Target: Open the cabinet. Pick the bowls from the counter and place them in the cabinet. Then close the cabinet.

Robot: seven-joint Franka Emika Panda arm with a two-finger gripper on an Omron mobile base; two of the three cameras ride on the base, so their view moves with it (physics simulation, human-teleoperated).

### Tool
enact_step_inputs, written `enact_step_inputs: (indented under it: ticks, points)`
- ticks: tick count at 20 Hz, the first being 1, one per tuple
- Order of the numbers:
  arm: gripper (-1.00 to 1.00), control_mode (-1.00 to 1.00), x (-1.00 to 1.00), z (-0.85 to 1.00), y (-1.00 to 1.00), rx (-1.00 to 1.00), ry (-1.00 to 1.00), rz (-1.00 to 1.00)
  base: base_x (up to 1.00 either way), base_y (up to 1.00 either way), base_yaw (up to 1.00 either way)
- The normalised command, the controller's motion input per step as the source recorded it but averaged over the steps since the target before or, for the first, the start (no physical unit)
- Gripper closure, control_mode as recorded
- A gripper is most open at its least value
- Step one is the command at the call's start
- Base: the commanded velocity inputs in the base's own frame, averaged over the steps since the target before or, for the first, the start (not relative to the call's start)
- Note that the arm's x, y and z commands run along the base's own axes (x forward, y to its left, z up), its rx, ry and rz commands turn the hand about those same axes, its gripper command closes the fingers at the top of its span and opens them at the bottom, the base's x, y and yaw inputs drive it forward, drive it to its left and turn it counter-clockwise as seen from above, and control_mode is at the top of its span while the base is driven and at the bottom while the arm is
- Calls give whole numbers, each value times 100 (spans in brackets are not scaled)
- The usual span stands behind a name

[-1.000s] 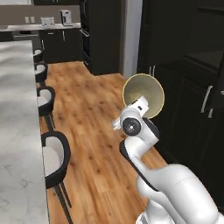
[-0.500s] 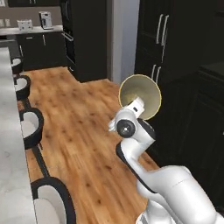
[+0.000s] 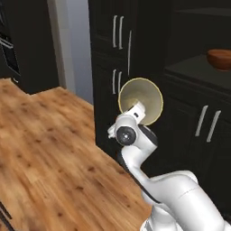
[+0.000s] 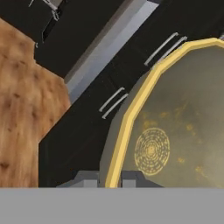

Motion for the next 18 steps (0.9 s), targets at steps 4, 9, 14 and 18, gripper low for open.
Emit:
enact_step_inputs:
  ticks: [4, 9, 14, 18]
  points:
    - [100, 100, 0, 0, 0, 0, 0, 0, 0, 0, -37]
    - [100, 100, 0, 0, 0, 0, 0, 0, 3, 0, -9]
    - [100, 100, 0, 0, 0, 0, 0, 0, 13, 35, -54]
    - [100, 100, 0, 0, 0, 0, 0, 0, 18, 82, -65]
